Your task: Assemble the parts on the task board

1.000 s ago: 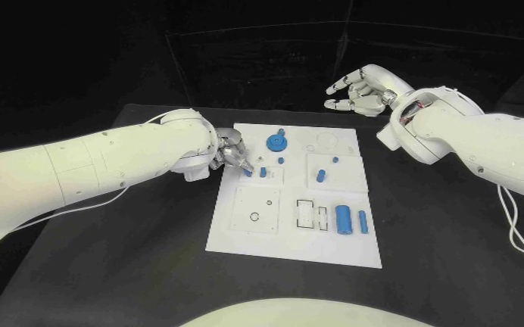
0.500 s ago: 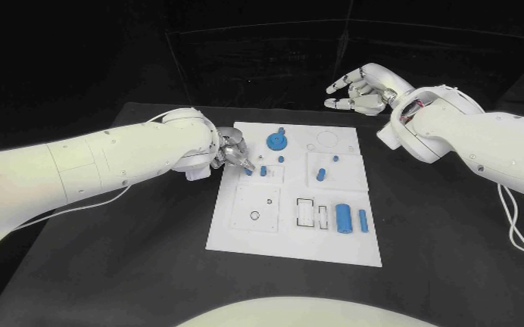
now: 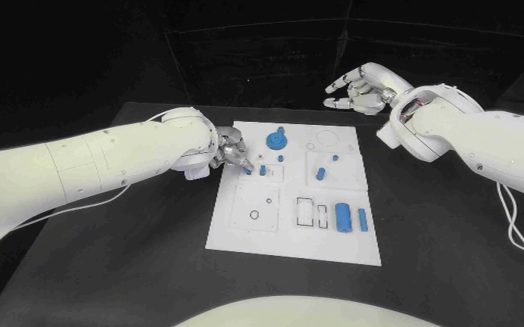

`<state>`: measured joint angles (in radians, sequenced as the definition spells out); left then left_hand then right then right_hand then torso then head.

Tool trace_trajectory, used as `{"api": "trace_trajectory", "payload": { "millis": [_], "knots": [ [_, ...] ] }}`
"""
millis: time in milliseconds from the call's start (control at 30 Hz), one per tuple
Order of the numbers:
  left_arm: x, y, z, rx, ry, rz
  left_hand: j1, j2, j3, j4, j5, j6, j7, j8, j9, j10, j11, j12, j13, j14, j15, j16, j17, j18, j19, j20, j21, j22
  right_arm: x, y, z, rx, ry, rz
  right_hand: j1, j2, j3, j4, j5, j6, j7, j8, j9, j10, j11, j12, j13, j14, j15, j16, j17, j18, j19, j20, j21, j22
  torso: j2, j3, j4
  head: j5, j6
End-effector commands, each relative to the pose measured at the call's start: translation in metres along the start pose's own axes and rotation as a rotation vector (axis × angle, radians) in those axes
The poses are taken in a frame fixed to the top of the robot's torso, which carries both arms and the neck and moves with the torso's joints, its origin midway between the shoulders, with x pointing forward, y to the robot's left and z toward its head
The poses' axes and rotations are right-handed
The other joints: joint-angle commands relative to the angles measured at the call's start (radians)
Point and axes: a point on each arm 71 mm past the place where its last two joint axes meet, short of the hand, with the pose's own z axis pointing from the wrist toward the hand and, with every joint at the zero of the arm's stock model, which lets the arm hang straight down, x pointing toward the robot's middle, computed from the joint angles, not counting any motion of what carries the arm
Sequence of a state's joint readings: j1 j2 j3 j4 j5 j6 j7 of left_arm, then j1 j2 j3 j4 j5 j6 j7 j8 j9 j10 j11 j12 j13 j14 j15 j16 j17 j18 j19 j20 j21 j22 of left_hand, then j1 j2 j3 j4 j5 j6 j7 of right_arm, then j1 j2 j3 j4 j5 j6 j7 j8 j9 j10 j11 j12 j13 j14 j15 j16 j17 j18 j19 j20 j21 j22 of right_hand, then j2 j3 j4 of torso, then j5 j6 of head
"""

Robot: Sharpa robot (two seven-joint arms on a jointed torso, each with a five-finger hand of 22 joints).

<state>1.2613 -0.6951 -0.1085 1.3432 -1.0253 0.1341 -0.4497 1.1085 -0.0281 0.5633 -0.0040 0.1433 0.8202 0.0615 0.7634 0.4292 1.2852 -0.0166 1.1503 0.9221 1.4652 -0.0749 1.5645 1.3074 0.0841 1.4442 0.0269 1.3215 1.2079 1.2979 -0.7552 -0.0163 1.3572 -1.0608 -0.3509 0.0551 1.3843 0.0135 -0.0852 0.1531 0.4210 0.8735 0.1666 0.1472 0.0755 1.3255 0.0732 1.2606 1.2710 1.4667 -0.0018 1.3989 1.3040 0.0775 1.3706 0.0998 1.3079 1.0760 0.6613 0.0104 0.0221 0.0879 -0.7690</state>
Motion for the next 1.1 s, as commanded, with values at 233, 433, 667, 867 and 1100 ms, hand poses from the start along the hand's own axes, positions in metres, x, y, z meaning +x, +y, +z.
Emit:
{"api": "trace_trajectory", "payload": {
  "millis": [233, 433, 667, 867, 1100],
  "knots": [
    [0.0032, 0.0008, 0.0003, -0.007, 0.026, 0.008, -0.033, -0.022, 0.154, -0.131, 0.106, 0.015, -0.007, 0.024, 0.008, 0.015, -0.007, 0.004, 0.002, 0.106, -0.010, 0.006, 0.263, -0.007, 0.009, -0.004, 0.004, 0.002, 0.0000, 0.0012, 0.0014, -0.006, 0.008, -0.002, 0.001, 0.003, -0.006, 0.000, 0.003, -0.003, -0.002, 0.008, 0.000, -0.004, 0.002, -0.001, 0.001, 0.045, -0.005, -0.004, -0.001, 0.017, -0.005, -0.003, -0.007, 0.000, 0.000, -0.0006, 0.0018, 0.001, -0.001],
    [0.0031, 0.0004, 0.0008, -0.006, 0.025, 0.007, -0.042, -0.026, 0.155, -0.126, 0.117, 0.016, -0.009, 0.029, 0.010, 0.017, -0.008, 0.004, 0.002, 0.106, -0.011, 0.006, 0.263, -0.007, 0.009, -0.005, 0.003, 0.002, 0.0000, 0.0009, 0.0017, -0.006, 0.008, -0.002, 0.002, 0.003, -0.005, 0.000, 0.003, -0.003, -0.002, 0.008, 0.000, -0.004, 0.002, -0.001, 0.001, 0.045, -0.005, -0.004, -0.001, 0.017, -0.005, -0.003, -0.007, -0.001, 0.000, -0.0004, -0.0002, 0.002, -0.001],
    [0.0025, 0.0007, 0.0019, -0.010, 0.027, -0.010, -0.078, -0.031, 0.125, -0.091, 0.116, 0.027, -0.020, 0.040, 0.012, 0.024, -0.016, 0.008, 0.004, 0.106, -0.016, 0.006, 0.263, -0.007, 0.010, -0.009, 0.003, 0.004, -0.0006, 0.0001, 0.0011, -0.002, 0.006, -0.003, 0.002, 0.003, -0.005, 0.000, 0.003, -0.003, -0.002, 0.008, 0.000, -0.004, 0.002, -0.001, 0.001, 0.045, -0.005, -0.004, -0.001, 0.017, -0.005, -0.003, -0.007, -0.001, 0.001, 0.0000, 0.0001, 0.001, -0.001],
    [0.0022, -0.0003, 0.0036, -0.013, 0.029, -0.015, -0.100, -0.031, 0.090, -0.062, 0.115, 0.036, -0.026, 0.041, 0.010, 0.024, -0.020, 0.010, 0.006, 0.106, -0.021, 0.006, 0.263, -0.007, 0.011, -0.013, 0.002, 0.005, -0.0011, -0.0004, 0.0006, 0.001, 0.004, -0.003, 0.002, 0.004, -0.005, 0.000, 0.004, -0.003, -0.002, 0.008, 0.000, -0.005, 0.001, -0.002, 0.000, 0.045, -0.005, -0.006, -0.004, 0.017, -0.005, -0.003, -0.008, -0.002, 0.000, 0.0002, -0.0009, 0.001, -0.003],
    [0.0028, -0.0008, 0.0049, -0.022, 0.043, -0.009, -0.120, -0.034, 0.054, -0.036, 0.114, 0.054, -0.033, 0.045, 0.006, 0.031, -0.025, 0.020, 0.019, 0.106, -0.025, 0.006, 0.263, -0.009, 0.013, -0.016, 0.007, 0.013, -0.0016, -0.0009, 0.0001, 0.005, 0.003, -0.003, 0.002, 0.004, -0.005, 0.000, 0.004, -0.003, -0.002, 0.008, 0.000, -0.004, 0.001, -0.002, 0.000, 0.045, -0.005, -0.005, -0.003, 0.018, -0.006, -0.003, -0.010, -0.005, 0.000, -0.0003, -0.0008, -0.002, -0.005]
  ]
}}
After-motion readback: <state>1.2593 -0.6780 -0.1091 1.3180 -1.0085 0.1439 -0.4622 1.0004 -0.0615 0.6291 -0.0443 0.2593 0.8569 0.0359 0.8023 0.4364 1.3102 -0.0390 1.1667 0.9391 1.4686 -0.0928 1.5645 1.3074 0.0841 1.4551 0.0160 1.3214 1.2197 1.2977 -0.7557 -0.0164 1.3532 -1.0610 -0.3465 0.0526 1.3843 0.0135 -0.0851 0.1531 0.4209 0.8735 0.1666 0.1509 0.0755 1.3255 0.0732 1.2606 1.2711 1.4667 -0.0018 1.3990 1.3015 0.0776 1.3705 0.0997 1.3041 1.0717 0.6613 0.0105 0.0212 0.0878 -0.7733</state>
